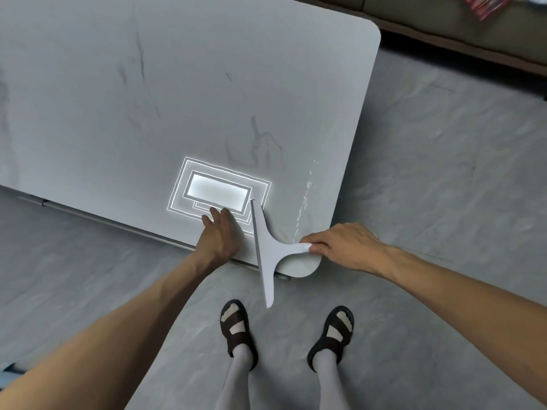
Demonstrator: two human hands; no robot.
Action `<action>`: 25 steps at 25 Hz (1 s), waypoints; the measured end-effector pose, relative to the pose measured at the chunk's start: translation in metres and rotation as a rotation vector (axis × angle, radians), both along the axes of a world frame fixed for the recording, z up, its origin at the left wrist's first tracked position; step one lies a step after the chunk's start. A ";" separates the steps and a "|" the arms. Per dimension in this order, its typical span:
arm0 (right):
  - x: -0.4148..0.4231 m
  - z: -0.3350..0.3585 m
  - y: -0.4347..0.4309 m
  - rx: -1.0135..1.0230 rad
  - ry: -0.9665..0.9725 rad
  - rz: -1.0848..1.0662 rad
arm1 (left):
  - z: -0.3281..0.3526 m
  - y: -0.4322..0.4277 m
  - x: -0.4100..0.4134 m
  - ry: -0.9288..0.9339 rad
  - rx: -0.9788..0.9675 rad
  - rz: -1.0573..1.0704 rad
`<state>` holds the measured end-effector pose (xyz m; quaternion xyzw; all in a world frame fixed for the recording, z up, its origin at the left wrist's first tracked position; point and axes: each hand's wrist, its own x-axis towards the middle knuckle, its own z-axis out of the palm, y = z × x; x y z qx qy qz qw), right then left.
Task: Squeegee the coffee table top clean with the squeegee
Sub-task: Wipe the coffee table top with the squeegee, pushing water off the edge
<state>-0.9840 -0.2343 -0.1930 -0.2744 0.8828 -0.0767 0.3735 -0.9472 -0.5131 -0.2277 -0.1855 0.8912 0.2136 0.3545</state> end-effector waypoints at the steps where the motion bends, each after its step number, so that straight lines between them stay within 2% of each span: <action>1: -0.004 -0.001 0.009 0.023 -0.013 -0.005 | 0.001 0.001 0.002 0.037 -0.038 -0.035; 8: -0.055 0.021 0.095 0.110 0.043 -0.024 | -0.003 0.045 0.005 0.194 -0.130 -0.182; 13: -0.082 0.036 0.129 0.163 0.102 -0.013 | 0.004 0.089 -0.011 0.045 -0.270 -0.337; 16: -0.094 0.045 0.140 0.175 0.158 -0.017 | 0.001 0.094 -0.011 0.074 -0.321 -0.428; 18: -0.098 0.055 0.141 0.167 0.180 -0.021 | 0.005 0.086 -0.015 0.098 -0.247 -0.364; 20: -0.097 0.063 0.126 0.126 0.176 -0.002 | 0.008 0.064 -0.019 0.242 -0.127 -0.115; 22: -0.091 0.061 0.090 0.079 0.126 0.068 | 0.013 0.039 -0.017 0.346 -0.074 0.091; 25: -0.070 0.040 0.012 0.004 0.025 0.174 | 0.022 0.007 -0.013 0.357 -0.041 0.253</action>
